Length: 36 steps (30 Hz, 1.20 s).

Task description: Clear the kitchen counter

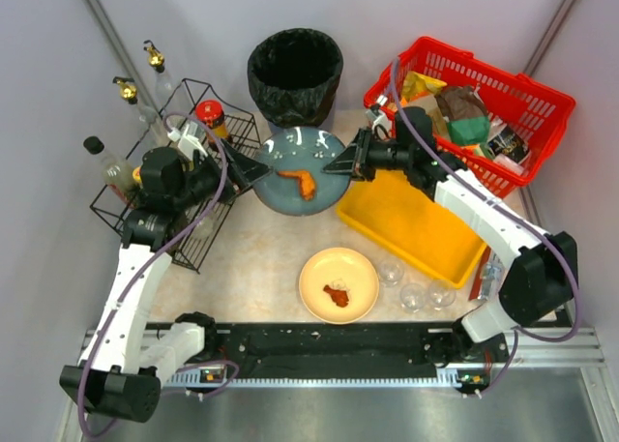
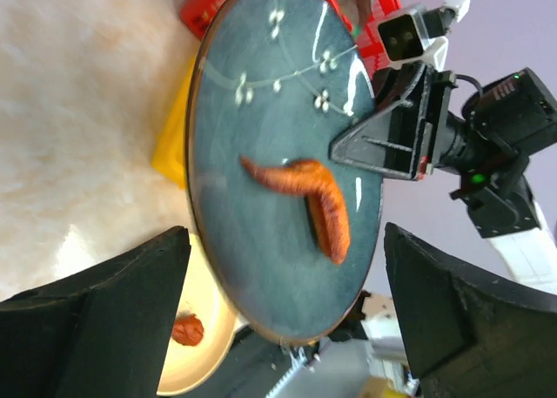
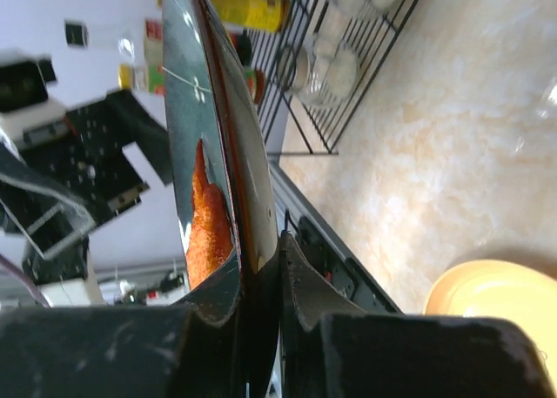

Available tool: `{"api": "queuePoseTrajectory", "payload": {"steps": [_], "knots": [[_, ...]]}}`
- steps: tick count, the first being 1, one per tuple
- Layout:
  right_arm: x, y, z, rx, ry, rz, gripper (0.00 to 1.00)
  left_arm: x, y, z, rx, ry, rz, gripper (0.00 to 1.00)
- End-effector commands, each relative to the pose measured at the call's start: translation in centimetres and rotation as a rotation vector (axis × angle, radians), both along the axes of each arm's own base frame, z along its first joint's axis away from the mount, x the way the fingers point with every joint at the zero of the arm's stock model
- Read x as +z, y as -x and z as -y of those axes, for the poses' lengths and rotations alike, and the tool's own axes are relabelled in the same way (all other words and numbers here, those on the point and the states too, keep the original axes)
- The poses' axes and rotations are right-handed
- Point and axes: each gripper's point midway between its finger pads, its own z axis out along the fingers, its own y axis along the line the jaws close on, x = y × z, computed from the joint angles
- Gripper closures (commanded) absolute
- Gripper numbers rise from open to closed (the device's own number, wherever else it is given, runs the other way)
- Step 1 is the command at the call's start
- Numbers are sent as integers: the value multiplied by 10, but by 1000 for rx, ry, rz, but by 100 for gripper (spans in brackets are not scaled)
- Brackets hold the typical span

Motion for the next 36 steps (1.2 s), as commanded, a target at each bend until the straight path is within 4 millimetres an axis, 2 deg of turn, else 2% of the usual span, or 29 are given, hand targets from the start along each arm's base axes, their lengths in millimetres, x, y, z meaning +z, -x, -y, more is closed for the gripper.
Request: {"api": "queuePoseTrajectory", "payload": {"steps": [1, 2, 6, 9, 12, 15, 19, 23, 26, 30, 36], "knots": [[89, -39, 9, -136, -148, 123, 100, 16, -4, -27, 132, -149, 135, 4], [100, -47, 11, -154, -160, 138, 100, 15, -4, -31, 151, -171, 147, 3], [121, -90, 17, -229, -186, 163, 100, 21, 0, -49, 235, -247, 214, 2], [146, -125, 22, -280, -218, 206, 100, 35, 5, -51, 232, -265, 282, 2], [162, -163, 26, -362, -238, 241, 100, 41, 5, -51, 217, -293, 321, 2], [168, -205, 30, -442, -253, 268, 100, 39, 1, -50, 217, -295, 304, 2], [155, -257, 35, -548, -242, 303, 100, 35, -5, -45, 196, -273, 293, 2], [144, -295, 59, -652, -234, 340, 100, 26, -11, -40, 169, -272, 263, 3], [148, -309, 74, -732, -196, 443, 100, 19, -15, -38, 159, -272, 239, 3], [166, -315, 85, -790, -184, 586, 100, 16, -20, -38, 164, -265, 224, 3], [183, -315, 84, -812, -170, 734, 100, 15, -26, -35, 157, -249, 212, 4]]}}
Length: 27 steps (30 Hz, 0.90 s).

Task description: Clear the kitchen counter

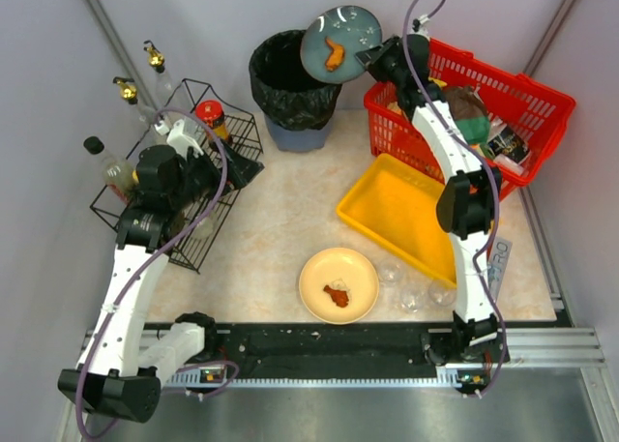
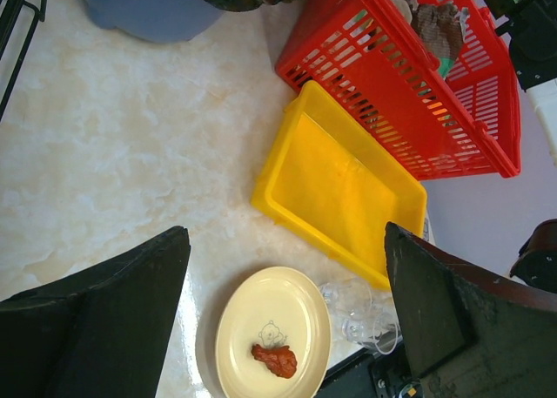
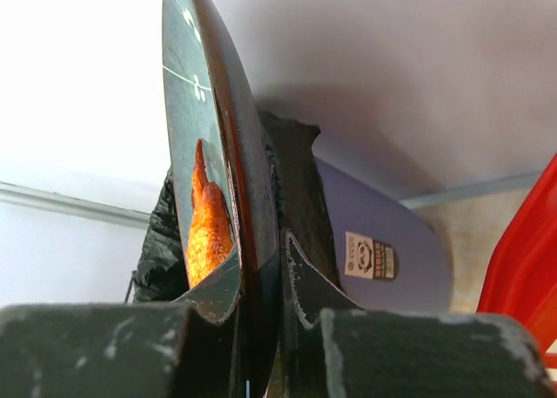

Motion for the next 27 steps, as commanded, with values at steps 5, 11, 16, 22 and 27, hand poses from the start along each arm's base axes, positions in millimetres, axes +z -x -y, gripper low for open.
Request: {"api": "queuePoseTrajectory", "payload": {"steps": [5, 11, 16, 22, 27], "knots": [[158, 34, -16, -20, 57, 573, 100, 17, -4, 4, -15, 30, 57, 4], [162, 41, -34, -106, 241, 665, 100, 13, -2, 3, -8, 31, 49, 5], [168, 45, -39, -198, 354, 719, 100, 11, 1, 1, 0, 25, 47, 4], [203, 57, -26, -272, 342, 764, 100, 10, 5, -1, 10, 22, 42, 5], [240, 76, -5, -322, 306, 802, 100, 9, 8, -1, 15, 32, 39, 5]]}}
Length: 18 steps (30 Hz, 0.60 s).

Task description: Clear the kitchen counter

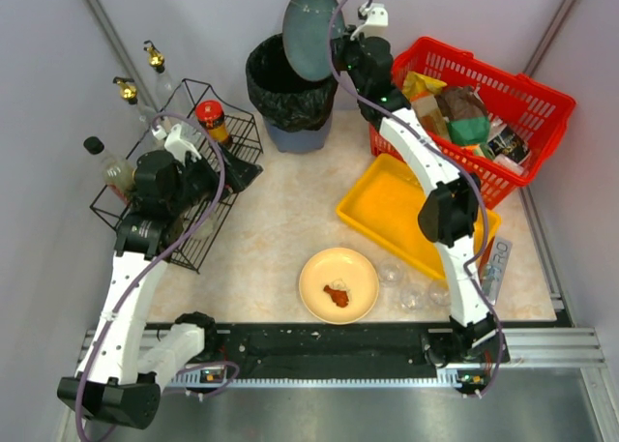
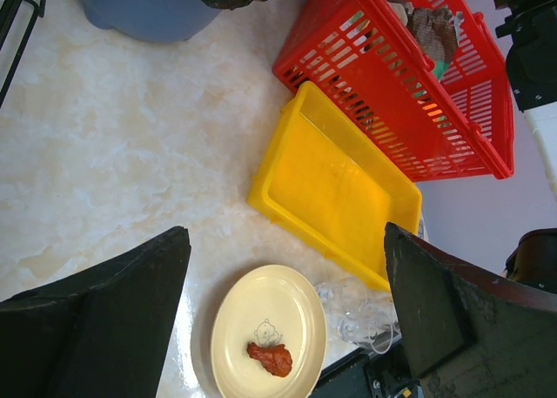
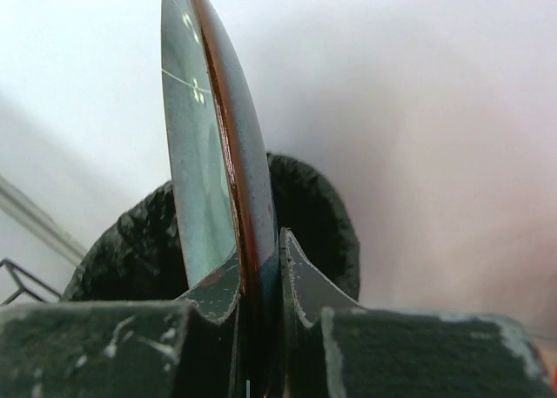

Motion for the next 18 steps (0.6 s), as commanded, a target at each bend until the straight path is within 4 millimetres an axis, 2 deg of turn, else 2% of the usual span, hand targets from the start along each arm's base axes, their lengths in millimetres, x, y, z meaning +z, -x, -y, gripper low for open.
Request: {"api": "queuePoseTrajectory", "payload": {"steps": [1, 5, 8, 11, 12, 18], "knots": [[187, 59, 58, -67, -230, 400, 100, 10, 3, 0, 5, 17, 40, 5], [215, 82, 79, -63, -268, 399, 100, 13, 4, 1, 0, 25, 45, 5], [227, 103, 96, -47, -273, 360, 100, 10, 5, 0, 2, 14, 34, 5], [217, 126, 110, -31, -248, 267, 100, 3, 7, 1, -17, -3, 6, 5], [225, 144, 119, -23, -254, 261, 100, -1, 8, 2, -25, -11, -6, 6], [168, 200, 144, 7, -235, 31, 100, -13, 12, 6, -72, -38, -31, 6]]}}
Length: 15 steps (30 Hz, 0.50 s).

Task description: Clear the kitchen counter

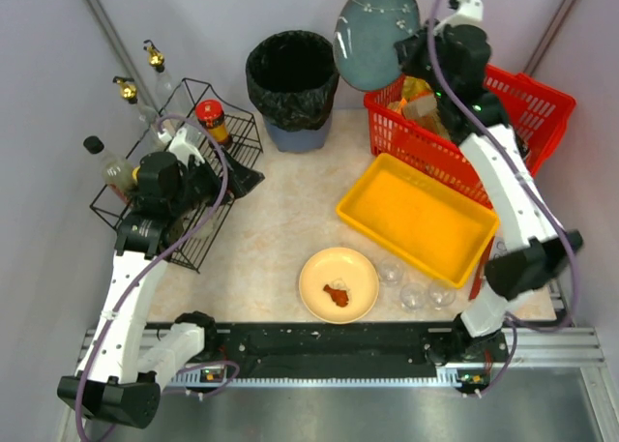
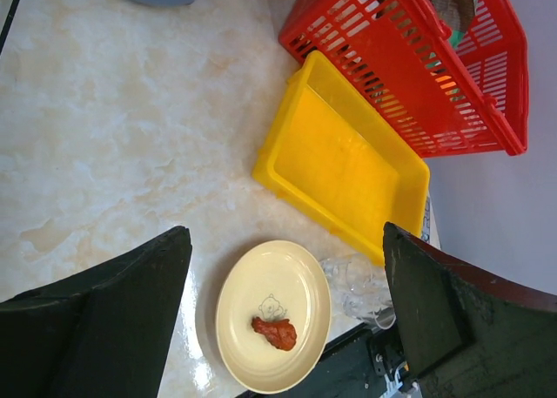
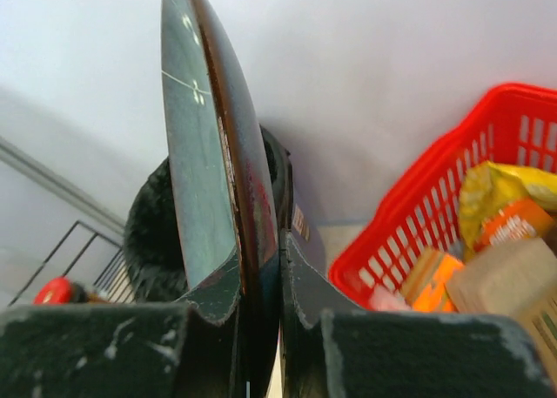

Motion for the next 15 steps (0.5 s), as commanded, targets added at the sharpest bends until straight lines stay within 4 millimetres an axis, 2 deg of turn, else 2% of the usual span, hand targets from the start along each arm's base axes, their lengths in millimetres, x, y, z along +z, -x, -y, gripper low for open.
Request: {"api": "queuePoseTrajectory", "payload": {"steps": [1, 5, 6, 7, 10, 15], "knots": [[89, 101, 26, 77, -175, 175, 100, -2, 4, 5, -53, -25, 14, 6], [29, 133, 23, 130, -204, 9, 100, -6, 8, 8, -80, -27, 9, 6], [-1, 137, 21, 134, -211, -61, 100, -7, 9, 8, -87, -28, 9, 6], [-8, 149, 24, 140, -228, -78, 100, -9, 10, 9, -93, -31, 7, 7], [-51, 172, 28, 134, -281, -179, 100, -15, 14, 9, -102, -42, 1, 6], [-100, 201, 28, 146, -363, -310, 100, -29, 20, 10, -119, -48, -29, 6]]}}
